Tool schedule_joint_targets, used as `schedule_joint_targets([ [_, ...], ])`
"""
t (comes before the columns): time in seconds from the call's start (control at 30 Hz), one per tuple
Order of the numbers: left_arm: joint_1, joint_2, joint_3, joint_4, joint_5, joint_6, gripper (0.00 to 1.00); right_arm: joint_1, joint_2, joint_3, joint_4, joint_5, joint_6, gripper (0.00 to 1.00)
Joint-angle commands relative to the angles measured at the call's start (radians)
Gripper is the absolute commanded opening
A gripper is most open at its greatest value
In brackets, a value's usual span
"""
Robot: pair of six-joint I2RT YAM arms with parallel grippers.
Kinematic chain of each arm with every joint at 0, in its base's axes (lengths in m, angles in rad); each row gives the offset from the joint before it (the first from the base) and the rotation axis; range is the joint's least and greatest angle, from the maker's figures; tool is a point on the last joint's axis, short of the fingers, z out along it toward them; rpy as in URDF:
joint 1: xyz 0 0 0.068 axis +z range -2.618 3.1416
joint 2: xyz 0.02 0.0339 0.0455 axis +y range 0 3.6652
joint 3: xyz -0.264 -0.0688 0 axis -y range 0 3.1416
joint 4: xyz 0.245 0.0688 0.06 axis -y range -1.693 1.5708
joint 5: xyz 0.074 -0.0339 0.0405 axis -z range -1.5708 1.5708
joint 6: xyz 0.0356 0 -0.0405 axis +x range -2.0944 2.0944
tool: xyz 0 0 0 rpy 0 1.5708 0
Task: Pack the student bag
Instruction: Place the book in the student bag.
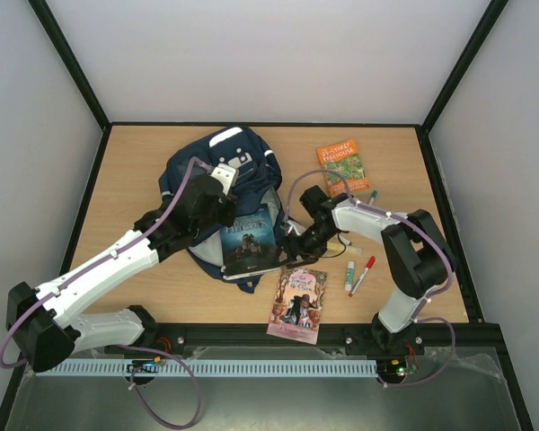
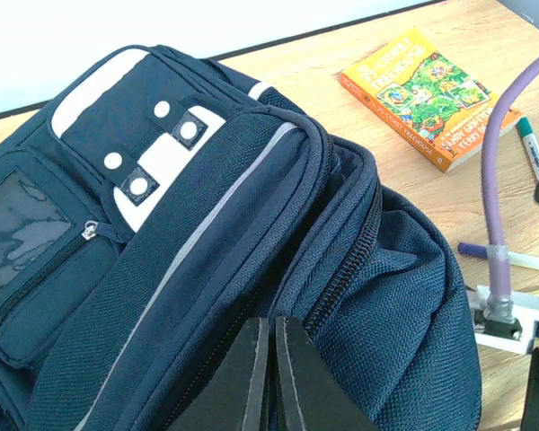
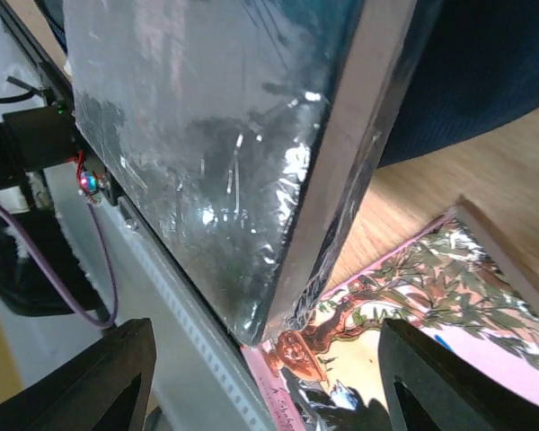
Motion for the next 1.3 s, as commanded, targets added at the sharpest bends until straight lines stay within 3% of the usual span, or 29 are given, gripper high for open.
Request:
schedule_joint_targets([
  [0.0,0.012,-0.05,0.017,0.027,-0.033,-0.023,0.02,0.005,0.057,-0.022,-0.013,-0.125,0.06,0.68],
  [0.23,0.011,-0.052,0.012,0.033,-0.027,-0.033,0.02,0.005,0.164,-0.008,0.01,-0.274,0.07,0.6],
  [0.47,0.012,-0.049,0.005,0.038,-0.016,-0.044,0.03,0.006,0.18,0.02,0.007,-0.397,0.057,0.34],
  [0.63,0.01,-0.046,0.002,0.04,-0.007,-0.047,0.02,0.006,0.132,-0.003,0.047,-0.422,0.065,0.21],
  [0.73,0.01,-0.047,-0.001,0.041,-0.007,-0.047,0.03,0.006,0.136,-0.007,0.075,-0.424,0.088,0.21],
  [1.03,0.01,-0.051,0.001,0.031,-0.009,-0.044,0.02,0.005,0.256,0.096,0.047,-0.455,0.072,0.44],
  [1.1,0.01,-0.052,0.001,0.027,-0.01,-0.043,0.03,0.005,0.277,0.114,0.047,-0.471,0.07,0.42],
  [1.27,0.01,-0.057,-0.005,0.018,-0.017,-0.044,0.02,0.001,0.295,0.123,0.054,-0.482,0.069,0.23],
])
